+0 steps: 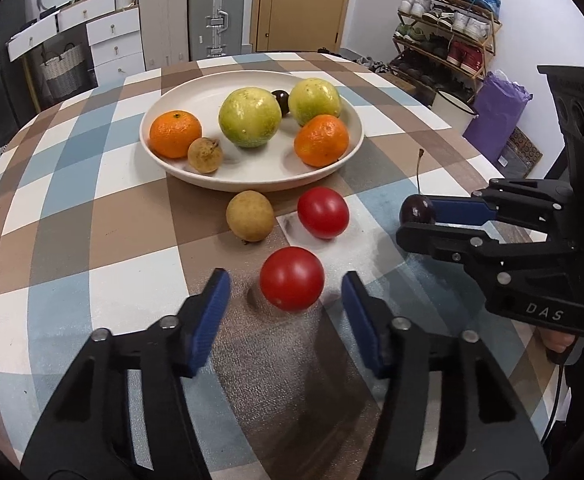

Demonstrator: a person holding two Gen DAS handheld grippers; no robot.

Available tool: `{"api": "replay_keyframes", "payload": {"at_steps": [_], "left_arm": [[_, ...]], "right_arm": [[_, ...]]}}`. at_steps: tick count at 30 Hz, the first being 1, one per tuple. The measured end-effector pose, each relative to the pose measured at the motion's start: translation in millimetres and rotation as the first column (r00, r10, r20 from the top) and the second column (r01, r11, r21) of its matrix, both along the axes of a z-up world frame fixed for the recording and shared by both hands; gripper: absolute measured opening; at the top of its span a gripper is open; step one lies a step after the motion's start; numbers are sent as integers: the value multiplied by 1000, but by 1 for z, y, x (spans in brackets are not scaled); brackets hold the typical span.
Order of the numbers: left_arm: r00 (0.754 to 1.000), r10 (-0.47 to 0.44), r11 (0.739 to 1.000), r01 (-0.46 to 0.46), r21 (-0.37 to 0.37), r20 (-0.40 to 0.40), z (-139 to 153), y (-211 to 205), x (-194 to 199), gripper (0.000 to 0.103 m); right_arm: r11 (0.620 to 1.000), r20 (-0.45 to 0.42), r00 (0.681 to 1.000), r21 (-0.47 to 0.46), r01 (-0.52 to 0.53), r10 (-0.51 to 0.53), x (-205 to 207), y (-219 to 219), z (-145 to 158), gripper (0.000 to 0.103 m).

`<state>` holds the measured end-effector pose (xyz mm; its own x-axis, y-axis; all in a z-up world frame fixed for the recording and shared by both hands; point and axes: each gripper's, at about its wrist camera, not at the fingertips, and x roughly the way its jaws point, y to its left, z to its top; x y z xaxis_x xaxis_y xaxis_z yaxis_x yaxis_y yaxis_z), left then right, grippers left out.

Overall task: Organize fruits
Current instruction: 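Grasp a red tomato with the left gripper while the right gripper grasps a dark cherry, then carry the tomato and cherry onto the white plate and open both grippers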

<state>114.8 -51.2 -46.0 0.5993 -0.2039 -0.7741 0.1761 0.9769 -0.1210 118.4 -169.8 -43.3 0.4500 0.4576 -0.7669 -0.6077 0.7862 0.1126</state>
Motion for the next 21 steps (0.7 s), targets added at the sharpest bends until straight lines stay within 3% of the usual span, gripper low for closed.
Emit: {"api": "replay_keyframes", "payload": {"at_steps": [2, 11, 21], "left_arm": [[1000, -12, 1000, 12, -20, 5, 1, 1, -1, 28], [999, 13, 998, -11, -54, 43, 8, 10, -7, 28], [988, 51, 997, -43, -59, 148, 28, 18, -17, 28]], "right_arm": [[1000, 2, 1000, -1, 1, -1, 0, -1, 0, 27], [1000, -2, 1000, 9, 4, -4, 2, -4, 0, 27], [1000, 19, 1000, 13, 0, 0, -1, -5, 8, 27]]}}
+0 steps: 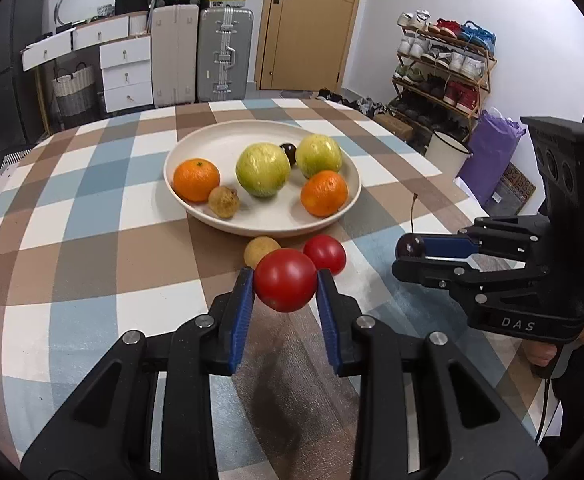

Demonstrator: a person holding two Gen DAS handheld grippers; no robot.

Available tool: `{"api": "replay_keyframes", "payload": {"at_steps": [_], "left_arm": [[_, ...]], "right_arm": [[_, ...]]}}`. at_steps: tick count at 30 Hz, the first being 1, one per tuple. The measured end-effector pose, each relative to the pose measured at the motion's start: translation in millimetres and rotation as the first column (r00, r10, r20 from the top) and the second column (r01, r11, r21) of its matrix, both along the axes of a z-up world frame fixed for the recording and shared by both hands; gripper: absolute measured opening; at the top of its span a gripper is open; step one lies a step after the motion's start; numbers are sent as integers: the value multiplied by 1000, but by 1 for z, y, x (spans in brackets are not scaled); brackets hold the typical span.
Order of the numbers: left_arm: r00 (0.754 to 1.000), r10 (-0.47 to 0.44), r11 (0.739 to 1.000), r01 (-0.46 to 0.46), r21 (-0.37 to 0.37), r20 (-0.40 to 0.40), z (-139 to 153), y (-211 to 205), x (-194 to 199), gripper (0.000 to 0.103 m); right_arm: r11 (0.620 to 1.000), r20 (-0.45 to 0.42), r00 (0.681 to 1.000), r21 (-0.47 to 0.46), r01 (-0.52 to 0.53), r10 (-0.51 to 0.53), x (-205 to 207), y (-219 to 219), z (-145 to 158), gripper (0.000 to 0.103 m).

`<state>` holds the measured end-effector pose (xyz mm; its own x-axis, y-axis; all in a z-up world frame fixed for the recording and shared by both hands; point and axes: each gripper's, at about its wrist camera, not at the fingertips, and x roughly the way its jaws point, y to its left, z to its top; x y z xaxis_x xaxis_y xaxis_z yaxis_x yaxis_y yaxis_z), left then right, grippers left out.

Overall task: Organize fruits
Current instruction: 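Carry the tomato and cherry onto the white plate and open both grippers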

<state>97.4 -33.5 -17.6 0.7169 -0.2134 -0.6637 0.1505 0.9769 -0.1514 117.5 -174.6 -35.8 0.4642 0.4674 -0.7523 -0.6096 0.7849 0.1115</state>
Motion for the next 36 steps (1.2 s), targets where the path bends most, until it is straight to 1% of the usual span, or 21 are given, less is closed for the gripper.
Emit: {"api": "replay_keyframes", "payload": {"at_steps": [4, 10, 16, 22, 32, 36], "left_arm": [[999, 26, 1000, -26, -7, 39, 12, 6, -3, 28], [995, 56, 998, -56, 6, 88, 30, 11, -6, 28], [992, 64, 998, -66, 9, 113, 43, 15, 1, 28], [991, 75, 997, -77, 11, 114, 45, 18, 18, 28], [989, 103, 994, -106, 20, 106, 44, 27, 56, 28], [989, 112, 993, -114, 13, 100, 42, 32, 68, 28]], "right_arm": [[1000, 8, 1000, 15, 5, -5, 1, -1, 5, 27], [998, 31, 999, 64, 18, -20, 4, -3, 20, 27], [998, 66, 998, 63, 11, -15, 12, 1, 35, 27], [999, 89, 996, 45, 4, -8, 25, 8, 42, 27], [998, 87, 996, 64, 10, -16, 57, 15, 44, 27], [997, 88, 996, 71, 14, -20, 67, 17, 44, 27]]}}
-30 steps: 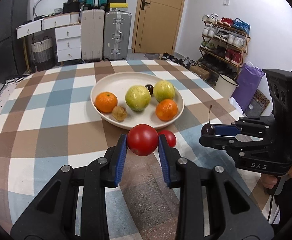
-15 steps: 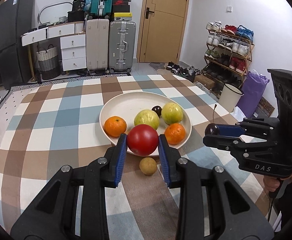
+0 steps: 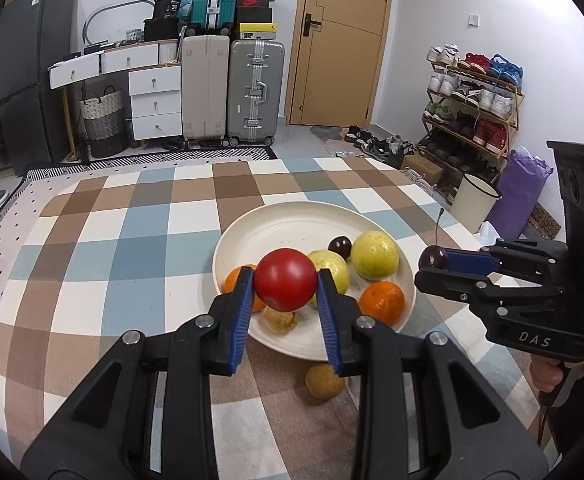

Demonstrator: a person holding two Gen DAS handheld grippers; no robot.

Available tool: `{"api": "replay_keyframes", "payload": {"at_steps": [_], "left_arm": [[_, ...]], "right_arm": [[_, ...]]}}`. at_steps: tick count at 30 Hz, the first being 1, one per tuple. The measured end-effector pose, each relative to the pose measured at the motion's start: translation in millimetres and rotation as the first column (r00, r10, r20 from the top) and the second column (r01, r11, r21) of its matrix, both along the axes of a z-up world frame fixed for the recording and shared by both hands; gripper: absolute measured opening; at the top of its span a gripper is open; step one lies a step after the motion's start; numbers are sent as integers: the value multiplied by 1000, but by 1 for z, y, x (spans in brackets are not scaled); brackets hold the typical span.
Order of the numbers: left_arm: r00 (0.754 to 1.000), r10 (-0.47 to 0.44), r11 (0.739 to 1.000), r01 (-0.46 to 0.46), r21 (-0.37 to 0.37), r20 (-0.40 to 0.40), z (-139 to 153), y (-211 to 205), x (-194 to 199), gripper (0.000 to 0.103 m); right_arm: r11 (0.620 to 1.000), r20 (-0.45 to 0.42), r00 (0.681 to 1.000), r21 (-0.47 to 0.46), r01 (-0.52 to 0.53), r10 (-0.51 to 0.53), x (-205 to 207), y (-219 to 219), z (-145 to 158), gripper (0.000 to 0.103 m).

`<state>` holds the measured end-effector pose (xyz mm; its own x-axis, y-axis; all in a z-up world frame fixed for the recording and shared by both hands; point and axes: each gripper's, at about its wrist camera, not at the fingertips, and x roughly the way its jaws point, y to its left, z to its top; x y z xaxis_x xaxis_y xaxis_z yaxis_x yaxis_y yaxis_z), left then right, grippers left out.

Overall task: Organize fruits
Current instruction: 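Carry the tomato and cherry onto the white plate and open both grippers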

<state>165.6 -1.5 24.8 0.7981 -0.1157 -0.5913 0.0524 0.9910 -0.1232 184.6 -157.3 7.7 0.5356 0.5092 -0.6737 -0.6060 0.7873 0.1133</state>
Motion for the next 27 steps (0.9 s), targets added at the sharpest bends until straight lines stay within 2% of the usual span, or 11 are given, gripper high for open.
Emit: {"api": "replay_keyframes", "payload": {"at_steps": [7, 10, 27], "left_arm": [[1000, 12, 1000, -12, -12, -10, -5, 7, 25, 28], [1000, 18, 1000, -18, 7, -13, -8, 7, 37, 28], [998, 1, 999, 1, 42, -56, -29, 5, 83, 28]], "right_arm": [[999, -20, 1000, 37, 22, -22, 25, 7, -2, 27], [998, -28, 999, 44, 34, -33, 35, 12, -4, 27], [998, -67, 996, 31, 53, -51, 87, 34, -20, 27]]}}
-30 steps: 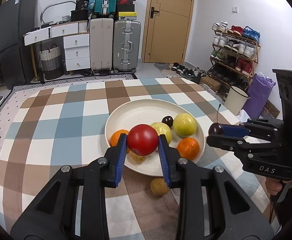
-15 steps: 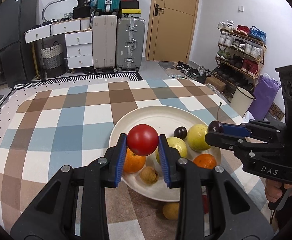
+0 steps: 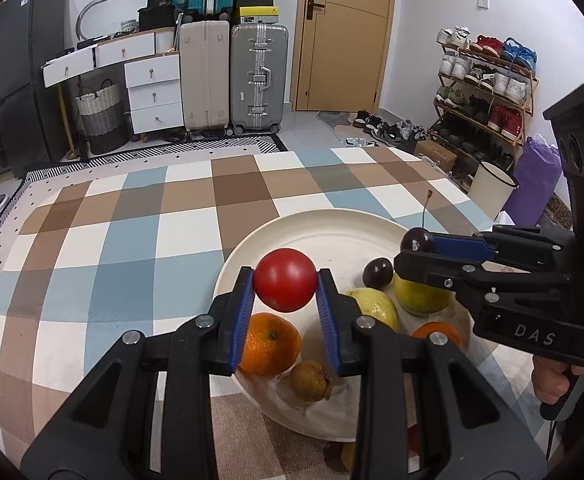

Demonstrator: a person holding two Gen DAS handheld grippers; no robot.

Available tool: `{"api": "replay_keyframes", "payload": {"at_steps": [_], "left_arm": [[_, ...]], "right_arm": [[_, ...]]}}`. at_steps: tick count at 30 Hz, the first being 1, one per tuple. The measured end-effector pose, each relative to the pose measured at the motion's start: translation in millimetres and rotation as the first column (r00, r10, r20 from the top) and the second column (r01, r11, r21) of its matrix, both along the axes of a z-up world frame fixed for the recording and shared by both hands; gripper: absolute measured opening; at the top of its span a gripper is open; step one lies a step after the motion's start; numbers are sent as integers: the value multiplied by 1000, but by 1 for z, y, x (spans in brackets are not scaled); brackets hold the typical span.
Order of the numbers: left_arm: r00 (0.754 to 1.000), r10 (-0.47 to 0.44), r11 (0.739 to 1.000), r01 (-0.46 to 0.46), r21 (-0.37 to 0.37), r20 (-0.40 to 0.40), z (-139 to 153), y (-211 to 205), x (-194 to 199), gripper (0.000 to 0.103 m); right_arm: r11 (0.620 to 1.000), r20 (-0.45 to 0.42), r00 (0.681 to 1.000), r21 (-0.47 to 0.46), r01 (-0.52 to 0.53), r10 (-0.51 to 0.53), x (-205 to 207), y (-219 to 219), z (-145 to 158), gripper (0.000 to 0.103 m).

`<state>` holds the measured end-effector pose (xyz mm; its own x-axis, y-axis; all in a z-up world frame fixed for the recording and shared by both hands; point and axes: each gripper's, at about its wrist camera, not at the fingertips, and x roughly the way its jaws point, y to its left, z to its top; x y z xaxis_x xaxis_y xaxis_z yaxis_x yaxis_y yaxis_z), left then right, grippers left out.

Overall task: Organize fruits
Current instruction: 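Carry the tomato and cherry onto the white plate and open both grippers, then withdraw both grippers from the plate toward the remaining fruits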

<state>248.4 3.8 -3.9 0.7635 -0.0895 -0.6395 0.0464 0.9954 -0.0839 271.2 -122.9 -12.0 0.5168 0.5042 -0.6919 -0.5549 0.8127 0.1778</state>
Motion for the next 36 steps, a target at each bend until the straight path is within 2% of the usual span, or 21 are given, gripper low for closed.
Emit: {"api": "replay_keyframes", "payload": {"at_steps": [12, 15, 16, 19, 21, 23, 24, 25, 26, 28, 30, 36], "left_arm": [[1000, -9, 1000, 9, -23, -13, -3, 3, 4, 28], [1000, -14, 999, 15, -31, 13, 5, 4, -3, 29], [1000, -16, 999, 16, -29, 15, 7, 3, -6, 29], [1000, -9, 1000, 9, -20, 19, 12, 3, -15, 42], [1000, 4, 1000, -3, -21, 21, 15, 4, -24, 62], [999, 19, 1000, -19, -16, 33, 18, 5, -35, 72], [999, 23, 1000, -22, -11, 38, 19, 4, -41, 79], [999, 29, 1000, -28, -8, 44, 21, 4, -48, 82], [998, 32, 999, -32, -9, 51, 23, 5, -54, 85], [998, 35, 999, -35, -16, 58, 26, 5, -65, 91], [997, 44, 999, -43, -18, 60, 29, 5, -75, 102], [996, 53, 999, -51, -16, 76, 33, 7, -106, 102]], "right_arm": [[999, -25, 999, 17, -29, 29, 9, 12, -6, 28], [1000, -3, 1000, 14, -28, 28, 4, 9, -1, 34], [1000, 0, 1000, 18, -23, 23, 3, 7, 1, 41], [999, 7, 1000, 36, 4, -4, -2, -5, 6, 47], [999, 9, 1000, 40, 22, -23, -7, -13, 9, 56], [997, 6, 999, 59, 41, -42, -14, -22, 10, 80], [997, -1, 999, 69, 40, -40, -17, -25, 10, 86], [996, -8, 999, 78, 35, -35, -21, -27, 10, 96], [996, -10, 1000, 79, 30, -29, -26, -29, 10, 101], [997, 5, 999, 63, 31, -32, -35, -29, 11, 101], [998, 13, 999, 52, 30, -31, -45, -30, 12, 102], [998, 19, 999, 49, 28, -29, -70, -35, 14, 102]]}}
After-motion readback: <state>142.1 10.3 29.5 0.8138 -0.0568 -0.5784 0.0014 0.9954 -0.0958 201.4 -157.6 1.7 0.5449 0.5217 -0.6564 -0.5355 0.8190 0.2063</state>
